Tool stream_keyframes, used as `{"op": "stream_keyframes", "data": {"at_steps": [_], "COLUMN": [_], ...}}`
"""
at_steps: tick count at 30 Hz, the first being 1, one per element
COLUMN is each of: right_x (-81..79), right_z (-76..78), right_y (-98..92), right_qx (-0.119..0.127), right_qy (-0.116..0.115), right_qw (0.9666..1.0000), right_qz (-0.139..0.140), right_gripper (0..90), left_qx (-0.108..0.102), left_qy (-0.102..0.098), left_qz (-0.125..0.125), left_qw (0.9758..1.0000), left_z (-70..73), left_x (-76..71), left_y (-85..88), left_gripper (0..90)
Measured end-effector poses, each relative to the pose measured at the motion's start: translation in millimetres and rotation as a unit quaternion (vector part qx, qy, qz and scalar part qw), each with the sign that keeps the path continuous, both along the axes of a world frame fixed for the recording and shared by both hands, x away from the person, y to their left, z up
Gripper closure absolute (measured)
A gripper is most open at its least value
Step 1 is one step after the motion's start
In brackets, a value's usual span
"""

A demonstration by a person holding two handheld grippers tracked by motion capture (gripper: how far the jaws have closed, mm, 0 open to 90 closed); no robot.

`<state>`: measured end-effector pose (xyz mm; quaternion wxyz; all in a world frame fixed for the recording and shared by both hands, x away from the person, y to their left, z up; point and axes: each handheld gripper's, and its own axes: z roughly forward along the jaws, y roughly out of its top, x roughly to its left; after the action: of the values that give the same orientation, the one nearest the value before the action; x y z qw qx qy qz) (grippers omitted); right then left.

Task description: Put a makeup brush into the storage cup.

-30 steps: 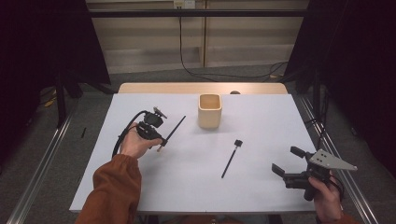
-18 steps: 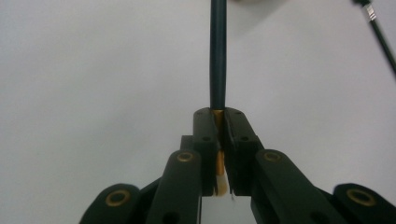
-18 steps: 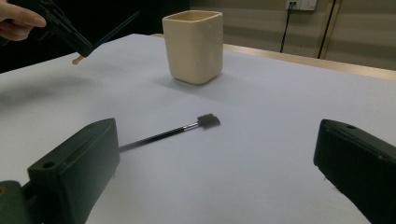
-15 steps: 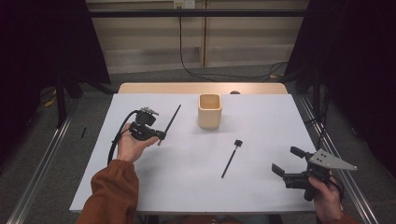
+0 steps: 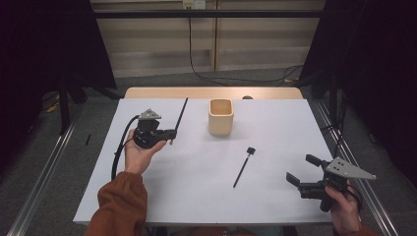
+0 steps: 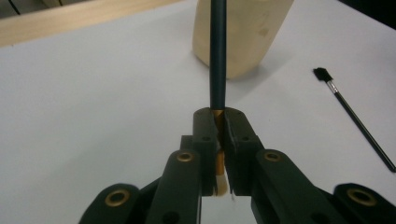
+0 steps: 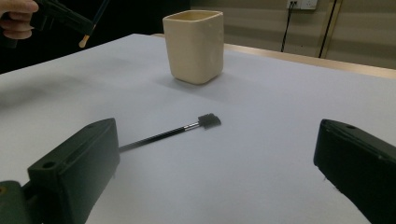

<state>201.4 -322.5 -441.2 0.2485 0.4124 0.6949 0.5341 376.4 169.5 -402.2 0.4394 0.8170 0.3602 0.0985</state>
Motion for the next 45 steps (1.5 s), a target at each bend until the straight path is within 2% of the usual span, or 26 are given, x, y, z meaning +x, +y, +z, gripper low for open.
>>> {"op": "stream_keyframes", "data": {"at_steps": [1,5,10,13,17,22,29,33,37,45], "right_x": [0.0,0.0,-0.4,-0.3,-0.4,-0.7,-1.1,-0.8,-1.3,-1.6], "right_z": [0.0,0.1,0.2,0.1,0.3,0.2,0.3,0.2,0.5,0.7], "right_y": [0.0,0.3,0.1,0.0,0.5,0.1,-0.2,0.1,0.3,0.1], "right_qx": [0.0,0.0,0.001,0.001,-0.001,0.001,0.0,0.001,0.001,0.0], "right_qy": [0.0,0.001,-0.001,-0.001,0.0,-0.001,-0.001,-0.001,-0.002,-0.002], "right_qw": [1.0,1.0,1.0,1.0,1.0,1.0,1.0,1.0,1.0,1.0], "right_qz": [0.0,0.002,0.001,0.002,0.005,0.003,0.002,0.001,0.002,0.002], "right_gripper": [0.0,0.0,0.0,0.0,0.0,0.0,0.0,0.0,0.0,0.0], "left_qx": [-0.007,-0.019,-0.045,-0.067,-0.07,-0.086,-0.102,-0.11,-0.104,-0.112], "left_qy": [-0.011,-0.03,-0.047,-0.051,-0.054,-0.055,-0.059,-0.073,-0.076,-0.076], "left_qz": [-0.001,0.003,0.014,0.009,0.004,0.018,0.004,-0.004,-0.007,-0.033], "left_qw": [0.9999,0.9994,0.9978,0.9964,0.9961,0.9946,0.9931,0.9912,0.9916,0.9902], "left_z": [0.2,1.5,3.0,2.3,2.7,6.1,12.1,17.6,20.6,23.7], "left_x": [-1.6,-5.4,-7.9,-10.0,-10.6,-11.3,-12.3,-16.7,-19.3,-24.0], "left_y": [0.1,-0.2,2.4,3.1,2.5,6.8,11.7,9.1,4.7,-2.6], "left_gripper": [84.5,84.5,84.5,84.5,84.5,84.5,84.6,84.7,84.6,84.7]}}
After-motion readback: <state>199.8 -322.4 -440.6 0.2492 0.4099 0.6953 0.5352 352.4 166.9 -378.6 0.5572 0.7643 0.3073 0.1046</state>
